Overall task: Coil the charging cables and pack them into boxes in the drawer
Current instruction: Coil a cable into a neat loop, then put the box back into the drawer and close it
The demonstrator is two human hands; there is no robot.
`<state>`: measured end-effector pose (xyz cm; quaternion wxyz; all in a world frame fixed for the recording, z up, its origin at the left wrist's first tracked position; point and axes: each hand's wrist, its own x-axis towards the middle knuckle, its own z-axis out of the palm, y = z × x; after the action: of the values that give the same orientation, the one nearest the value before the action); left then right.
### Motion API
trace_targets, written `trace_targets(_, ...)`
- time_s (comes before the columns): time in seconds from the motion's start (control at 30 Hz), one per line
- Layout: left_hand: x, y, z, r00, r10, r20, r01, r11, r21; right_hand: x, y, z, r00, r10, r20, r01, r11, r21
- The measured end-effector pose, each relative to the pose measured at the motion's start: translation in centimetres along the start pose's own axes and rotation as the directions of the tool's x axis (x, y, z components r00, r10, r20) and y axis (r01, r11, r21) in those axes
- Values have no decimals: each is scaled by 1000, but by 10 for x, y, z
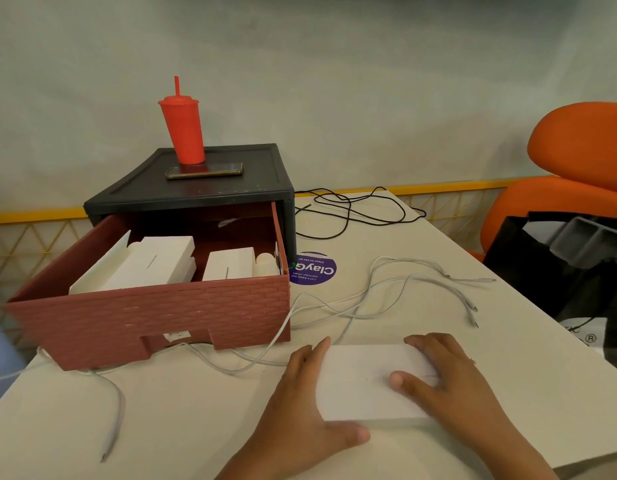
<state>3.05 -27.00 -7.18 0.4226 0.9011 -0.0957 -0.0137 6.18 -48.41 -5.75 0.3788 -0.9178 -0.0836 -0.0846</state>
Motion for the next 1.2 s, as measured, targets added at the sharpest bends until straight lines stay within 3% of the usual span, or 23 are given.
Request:
trace_targets(0.1, -5, -3, -3, 998, 61, 2, -60, 996, -73, -5, 5, -4, 998, -35, 57, 34, 999, 19)
trace_targets(0.27, -6, 5, -10, 988, 83, -129, -123, 934, -336, -9, 10, -11, 975, -119, 189, 112, 993, 45)
trace_targets(0.43, -1, 36, -27, 959, 109, -263, -209, 897, -390, -12, 2, -1, 952, -148, 268, 134, 988, 70)
trace_targets(0.53, 2, 50, -29, 932, 136, -335, -261, 894, -364, -13, -16, 7, 961, -129, 246, 114, 991, 73)
trace_targets(0.6, 5, 56, -25, 922, 159, -354, -290, 889, -355, -15, -22, 12, 985, -102, 140, 82, 987, 139)
trace_targets(0.7, 8, 59, -18, 929, 171, -328, -303, 860, -411, -18, -21, 17, 998, -25, 49, 9, 953, 302)
trace_targets(0.83, 13, 57, -11, 959, 149, -239, -245, 862, -444, -21, -19, 15, 986, 47, 162, -114, 893, 435)
trace_targets(1.1, 5, 34, 10, 998, 66, 5, -57, 896, -440, -17, -14, 6, 945, -46, 323, -122, 868, 482)
trace_targets(1.2, -1, 31, 14, 998, 55, 20, -43, 926, -374, -17, -10, 8, 942, -70, 328, -118, 847, 519)
